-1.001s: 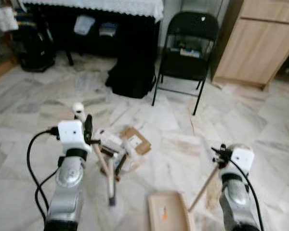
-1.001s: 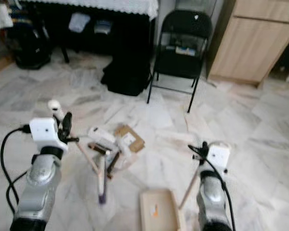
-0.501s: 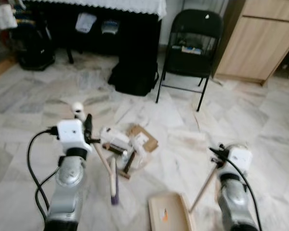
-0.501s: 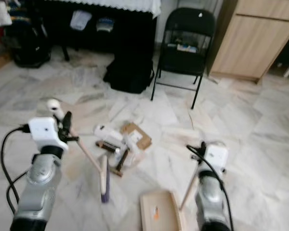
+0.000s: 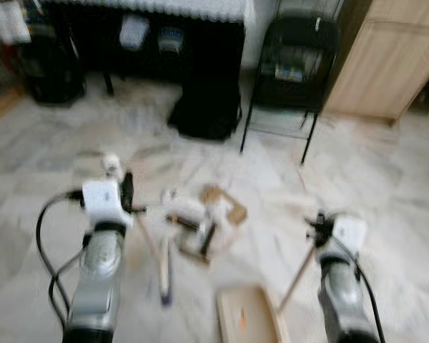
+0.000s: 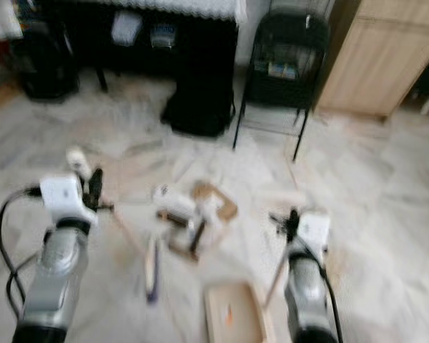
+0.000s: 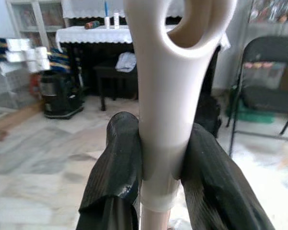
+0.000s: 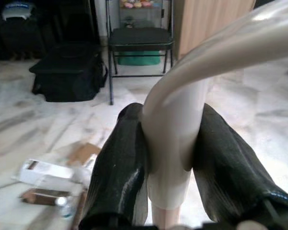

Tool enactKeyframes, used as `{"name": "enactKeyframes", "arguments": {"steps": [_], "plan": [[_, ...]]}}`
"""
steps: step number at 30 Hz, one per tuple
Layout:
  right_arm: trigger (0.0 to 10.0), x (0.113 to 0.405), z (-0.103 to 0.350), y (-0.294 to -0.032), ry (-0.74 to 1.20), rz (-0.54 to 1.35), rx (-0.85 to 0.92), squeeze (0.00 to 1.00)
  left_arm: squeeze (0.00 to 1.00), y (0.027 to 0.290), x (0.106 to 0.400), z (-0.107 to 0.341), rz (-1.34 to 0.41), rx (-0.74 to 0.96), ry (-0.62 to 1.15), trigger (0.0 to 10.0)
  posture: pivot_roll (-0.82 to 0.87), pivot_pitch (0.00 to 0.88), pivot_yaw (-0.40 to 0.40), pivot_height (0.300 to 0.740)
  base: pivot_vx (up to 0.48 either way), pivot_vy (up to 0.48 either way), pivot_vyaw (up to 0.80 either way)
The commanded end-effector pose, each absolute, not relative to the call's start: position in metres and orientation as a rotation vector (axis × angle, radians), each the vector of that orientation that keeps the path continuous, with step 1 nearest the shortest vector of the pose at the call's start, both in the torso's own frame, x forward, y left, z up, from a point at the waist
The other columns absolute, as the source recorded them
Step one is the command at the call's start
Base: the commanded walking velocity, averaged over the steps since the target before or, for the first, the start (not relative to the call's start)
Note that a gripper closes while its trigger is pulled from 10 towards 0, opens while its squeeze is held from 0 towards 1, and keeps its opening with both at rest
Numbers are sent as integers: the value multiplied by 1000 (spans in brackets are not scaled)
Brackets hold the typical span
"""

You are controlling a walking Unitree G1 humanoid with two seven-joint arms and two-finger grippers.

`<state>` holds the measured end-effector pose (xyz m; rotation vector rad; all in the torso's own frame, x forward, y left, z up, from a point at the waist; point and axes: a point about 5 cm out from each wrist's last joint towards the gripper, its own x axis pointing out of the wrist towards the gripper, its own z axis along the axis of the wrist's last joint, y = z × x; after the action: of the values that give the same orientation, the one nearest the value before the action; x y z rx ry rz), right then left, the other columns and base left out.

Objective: Sweep floor

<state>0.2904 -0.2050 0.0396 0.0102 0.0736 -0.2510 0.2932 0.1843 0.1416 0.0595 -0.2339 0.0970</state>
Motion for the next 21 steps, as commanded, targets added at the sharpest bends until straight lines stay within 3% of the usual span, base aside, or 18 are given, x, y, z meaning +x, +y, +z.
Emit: {"name": "enactKeyframes", "arguments": {"steps": [1, 10, 21], "plan": [[10000, 289, 42, -211, 55, -270, 9, 0, 0, 177, 294, 151, 69, 55, -283, 10000, 64, 43, -32, 740, 0, 0, 0], [10000, 290, 43, -211, 54, -271, 7, 0, 0, 175, 294, 151, 53, 59, -280, 10000, 61, 42, -32, 740, 0, 0, 0], [10000, 289, 42, -210, 55, -269, 10, 0, 0, 175, 294, 150, 51, 53, -279, 10000, 62, 40, -32, 740, 280, 0, 0]]}}
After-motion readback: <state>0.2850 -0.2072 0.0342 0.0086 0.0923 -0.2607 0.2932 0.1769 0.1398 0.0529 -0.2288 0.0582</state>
